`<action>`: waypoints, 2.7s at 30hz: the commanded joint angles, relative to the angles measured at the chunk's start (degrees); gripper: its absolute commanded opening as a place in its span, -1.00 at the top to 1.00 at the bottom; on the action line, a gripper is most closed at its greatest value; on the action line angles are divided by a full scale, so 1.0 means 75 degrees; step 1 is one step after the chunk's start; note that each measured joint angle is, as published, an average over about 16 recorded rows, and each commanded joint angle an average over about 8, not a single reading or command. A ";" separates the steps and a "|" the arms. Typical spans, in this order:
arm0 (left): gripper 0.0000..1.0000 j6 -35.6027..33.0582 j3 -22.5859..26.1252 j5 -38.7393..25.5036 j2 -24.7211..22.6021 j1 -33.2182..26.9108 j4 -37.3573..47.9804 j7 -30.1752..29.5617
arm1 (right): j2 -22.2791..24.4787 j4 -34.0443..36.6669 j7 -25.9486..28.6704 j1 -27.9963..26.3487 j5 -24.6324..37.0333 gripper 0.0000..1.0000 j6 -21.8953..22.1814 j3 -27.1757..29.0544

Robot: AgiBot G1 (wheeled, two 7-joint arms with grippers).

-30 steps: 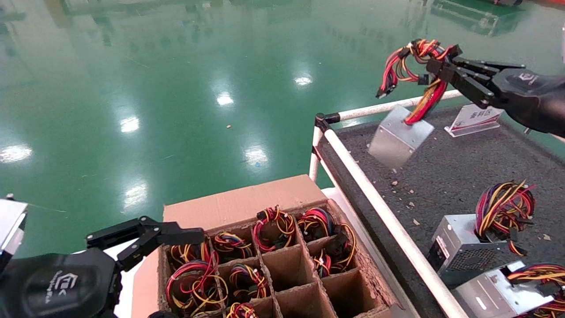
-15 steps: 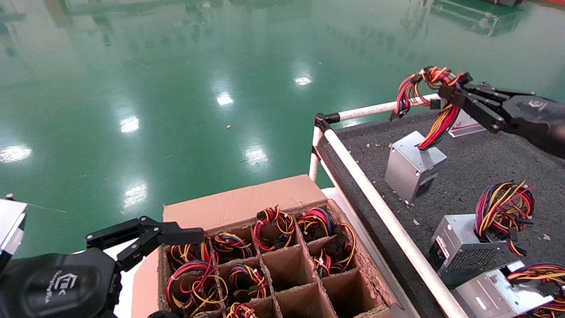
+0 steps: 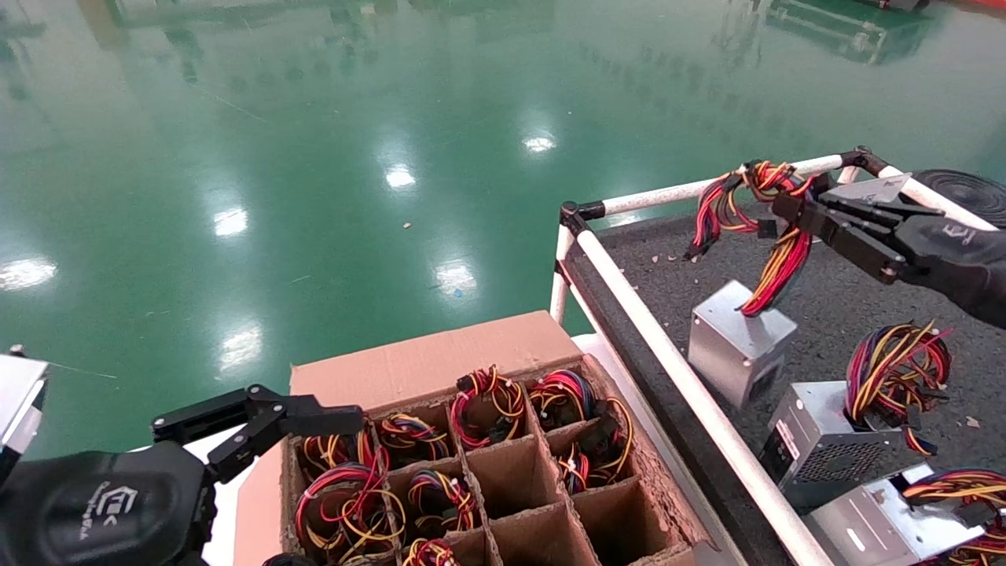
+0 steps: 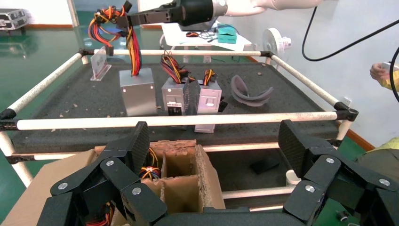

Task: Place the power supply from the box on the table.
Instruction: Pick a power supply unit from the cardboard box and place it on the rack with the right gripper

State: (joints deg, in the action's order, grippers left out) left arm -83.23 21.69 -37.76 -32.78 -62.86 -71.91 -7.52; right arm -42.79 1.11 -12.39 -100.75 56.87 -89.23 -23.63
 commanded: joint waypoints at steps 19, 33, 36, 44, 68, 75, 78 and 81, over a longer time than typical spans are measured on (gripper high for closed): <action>-1.00 0.0000 0.0001 0.0000 0.0000 0.0000 0.0000 0.0000 | 0.0426 -0.0237 0.1122 0.0888 -0.0415 1.00 -0.0206 0.0298; -1.00 0.0000 0.0001 0.0001 0.0000 0.0000 0.0000 0.0001 | 0.0604 -0.0726 0.1543 0.1659 -0.0722 1.00 -0.0175 0.0417; -1.00 0.0001 0.0001 0.0001 0.0000 0.0000 0.0000 0.0001 | 0.0613 -0.0735 0.1550 0.1752 -0.0765 1.00 -0.0131 0.0427; -1.00 0.0001 0.0002 0.0001 0.0001 0.0000 0.0000 0.0001 | 0.0551 -0.0566 0.1432 0.1797 -0.0776 1.00 0.0138 0.0418; -1.00 0.0001 0.0003 0.0002 0.0001 -0.0001 0.0000 0.0001 | 0.0494 -0.0246 0.1022 0.1450 -0.0570 1.00 0.1174 0.0287; -1.00 0.0001 0.0002 0.0002 0.0001 0.0000 0.0001 0.0001 | 0.0501 -0.0229 0.0921 0.1451 -0.0494 -0.11 0.1235 0.0235; -1.00 0.0002 0.0002 0.0003 0.0001 0.0001 0.0002 0.0001 | 0.0503 -0.0226 0.0879 0.1451 -0.0466 -0.78 0.1284 0.0216; -1.00 0.0003 0.0002 0.0003 0.0001 0.0002 0.0003 0.0001 | 0.0506 -0.0222 0.0857 0.1450 -0.0449 -1.00 0.1318 0.0204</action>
State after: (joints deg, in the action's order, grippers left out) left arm -83.22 21.70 -37.74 -32.77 -62.86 -71.89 -7.51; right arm -39.01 -0.58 -5.79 -89.86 53.42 -79.55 -22.04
